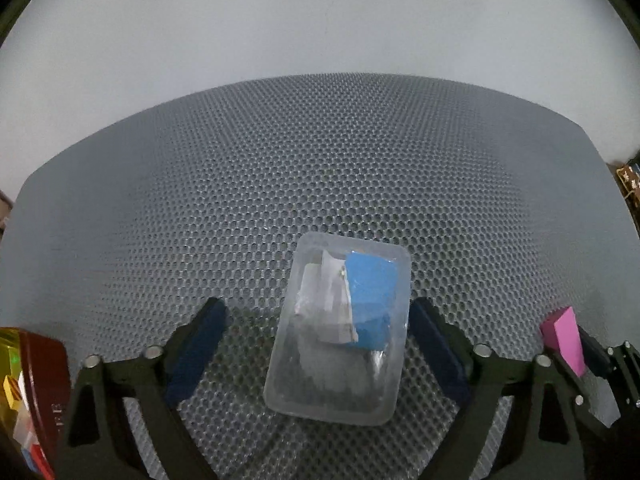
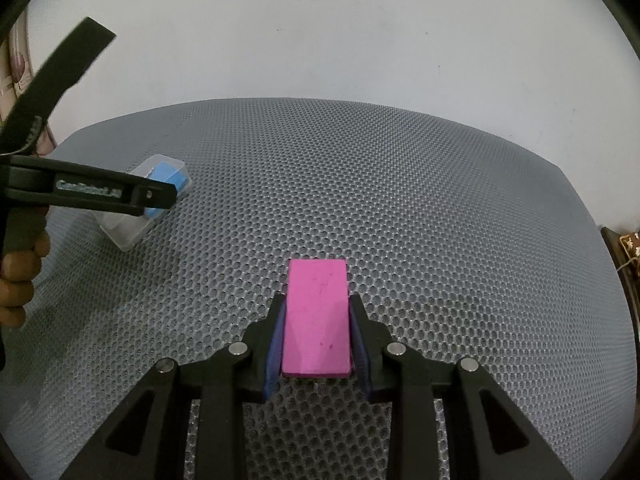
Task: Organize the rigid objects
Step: 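Grasp the clear box with blue contents using the left tool, then carry the blue-filled clear box with the left tool into the tray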
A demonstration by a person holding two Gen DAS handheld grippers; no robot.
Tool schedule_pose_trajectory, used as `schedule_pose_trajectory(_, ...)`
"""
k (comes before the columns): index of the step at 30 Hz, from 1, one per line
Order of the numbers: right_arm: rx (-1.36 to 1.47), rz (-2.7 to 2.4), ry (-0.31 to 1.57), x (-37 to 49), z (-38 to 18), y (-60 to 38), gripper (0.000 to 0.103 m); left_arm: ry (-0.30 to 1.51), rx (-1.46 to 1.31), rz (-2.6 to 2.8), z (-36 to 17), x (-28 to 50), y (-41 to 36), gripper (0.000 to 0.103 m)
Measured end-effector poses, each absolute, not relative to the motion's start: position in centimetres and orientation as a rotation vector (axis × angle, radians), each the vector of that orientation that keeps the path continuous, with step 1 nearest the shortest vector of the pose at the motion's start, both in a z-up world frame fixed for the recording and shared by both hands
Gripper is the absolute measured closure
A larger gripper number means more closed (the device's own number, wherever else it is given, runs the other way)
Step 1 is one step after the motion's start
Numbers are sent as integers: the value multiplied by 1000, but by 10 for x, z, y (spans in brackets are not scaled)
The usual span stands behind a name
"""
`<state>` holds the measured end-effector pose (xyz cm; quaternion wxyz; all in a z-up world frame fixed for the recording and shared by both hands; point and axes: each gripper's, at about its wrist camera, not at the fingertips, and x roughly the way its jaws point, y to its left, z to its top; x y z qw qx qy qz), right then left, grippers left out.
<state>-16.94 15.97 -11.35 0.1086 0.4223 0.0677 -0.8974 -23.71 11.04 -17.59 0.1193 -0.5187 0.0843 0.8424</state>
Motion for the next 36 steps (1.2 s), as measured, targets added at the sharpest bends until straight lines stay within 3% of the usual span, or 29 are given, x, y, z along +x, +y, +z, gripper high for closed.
schedule_pose_trajectory(1,1242,-2640,199,-169,-113,158,72,245,-1524,2454,-178,-238,111,35)
schedule_pose_trajectory(4,1243,-2641,200,-169,-114,160,72,206,-1516,2465,-177,-237,111,49)
schedule_pose_trajectory(21,1245,-2647,203,-170,-116,172,72,280,-1474,2567,-145,-180,107,49)
schedule_pose_trajectory(36,1254,-2670,201,-172,-120,184,72,156,-1471,2644,-85,-79,57,49)
